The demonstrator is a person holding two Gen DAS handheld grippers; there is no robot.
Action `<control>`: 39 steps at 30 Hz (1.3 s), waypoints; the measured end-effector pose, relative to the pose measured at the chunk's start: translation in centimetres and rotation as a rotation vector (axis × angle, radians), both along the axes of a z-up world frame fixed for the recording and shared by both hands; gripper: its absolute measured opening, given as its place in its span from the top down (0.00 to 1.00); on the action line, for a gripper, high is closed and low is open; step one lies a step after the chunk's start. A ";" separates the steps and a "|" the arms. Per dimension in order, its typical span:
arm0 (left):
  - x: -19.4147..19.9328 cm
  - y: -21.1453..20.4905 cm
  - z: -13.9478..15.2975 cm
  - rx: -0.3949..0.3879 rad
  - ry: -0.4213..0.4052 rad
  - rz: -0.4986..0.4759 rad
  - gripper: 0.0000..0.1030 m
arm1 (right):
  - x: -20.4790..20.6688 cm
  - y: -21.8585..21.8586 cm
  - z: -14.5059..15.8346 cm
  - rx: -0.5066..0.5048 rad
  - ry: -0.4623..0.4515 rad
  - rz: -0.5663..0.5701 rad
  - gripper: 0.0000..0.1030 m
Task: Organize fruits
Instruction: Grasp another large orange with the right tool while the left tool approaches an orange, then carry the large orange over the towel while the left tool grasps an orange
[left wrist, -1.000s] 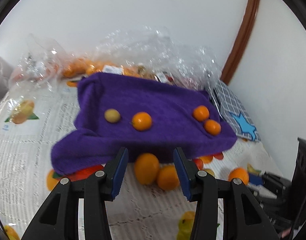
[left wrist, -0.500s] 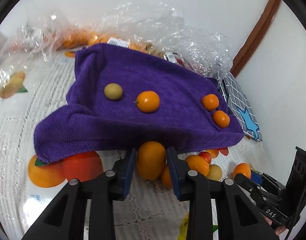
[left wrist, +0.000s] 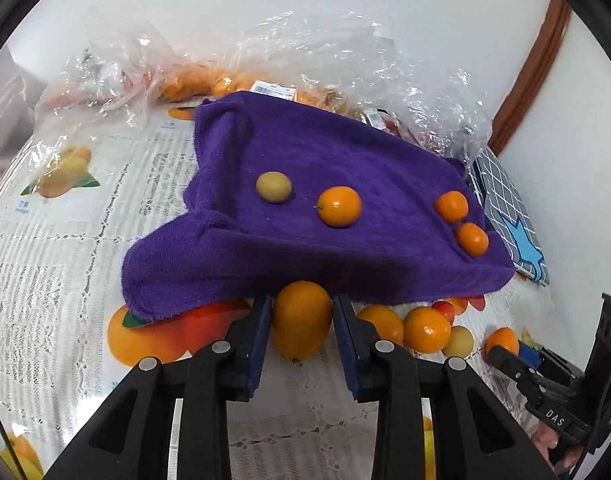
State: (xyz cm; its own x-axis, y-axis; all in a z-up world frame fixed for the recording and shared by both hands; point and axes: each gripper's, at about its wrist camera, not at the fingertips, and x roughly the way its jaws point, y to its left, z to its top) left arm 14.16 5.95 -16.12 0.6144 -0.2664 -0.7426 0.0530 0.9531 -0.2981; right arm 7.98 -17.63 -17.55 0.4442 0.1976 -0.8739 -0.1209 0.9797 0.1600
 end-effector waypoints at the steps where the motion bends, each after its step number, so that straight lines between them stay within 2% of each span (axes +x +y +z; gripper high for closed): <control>1: 0.0 -0.2 0.0 0.011 -0.002 -0.004 0.70 | 0.1 0.0 0.0 -0.001 0.004 0.000 0.61; 6: 0.3 -0.9 -0.6 0.031 0.037 -0.021 0.69 | 0.1 -0.1 -0.1 0.015 0.013 0.004 0.57; 13: -0.3 -1.5 -0.6 0.095 0.006 -0.014 0.70 | -0.1 0.6 -0.1 -0.023 0.004 0.022 0.57; 17: -0.6 -1.5 0.0 0.073 -0.022 -0.031 0.70 | -0.2 0.8 0.0 -0.054 -0.008 0.018 0.61; 24: -1.5 -1.0 1.5 0.009 -0.095 -0.044 0.70 | -0.6 0.6 0.5 -0.012 -0.029 0.036 0.61; 28: -1.9 -0.1 2.4 -0.027 -0.139 -0.021 0.70 | -0.6 0.2 0.9 0.018 -0.043 0.014 0.61; 33: -1.9 1.4 3.2 -0.030 -0.180 0.040 0.70 | -0.1 -0.7 1.4 0.042 -0.044 -0.033 0.61; 39: -1.5 2.8 4.4 -0.001 -0.222 0.115 0.70 | 2.5 0.1 4.4 0.035 -0.133 -0.021 0.62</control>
State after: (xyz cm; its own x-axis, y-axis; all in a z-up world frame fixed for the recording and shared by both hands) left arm 12.62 8.79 -11.73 0.7891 -0.1858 -0.5855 0.0086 0.9564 -0.2919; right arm 10.44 -17.57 -13.11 0.5599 0.2163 -0.7998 -0.1223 0.9763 0.1784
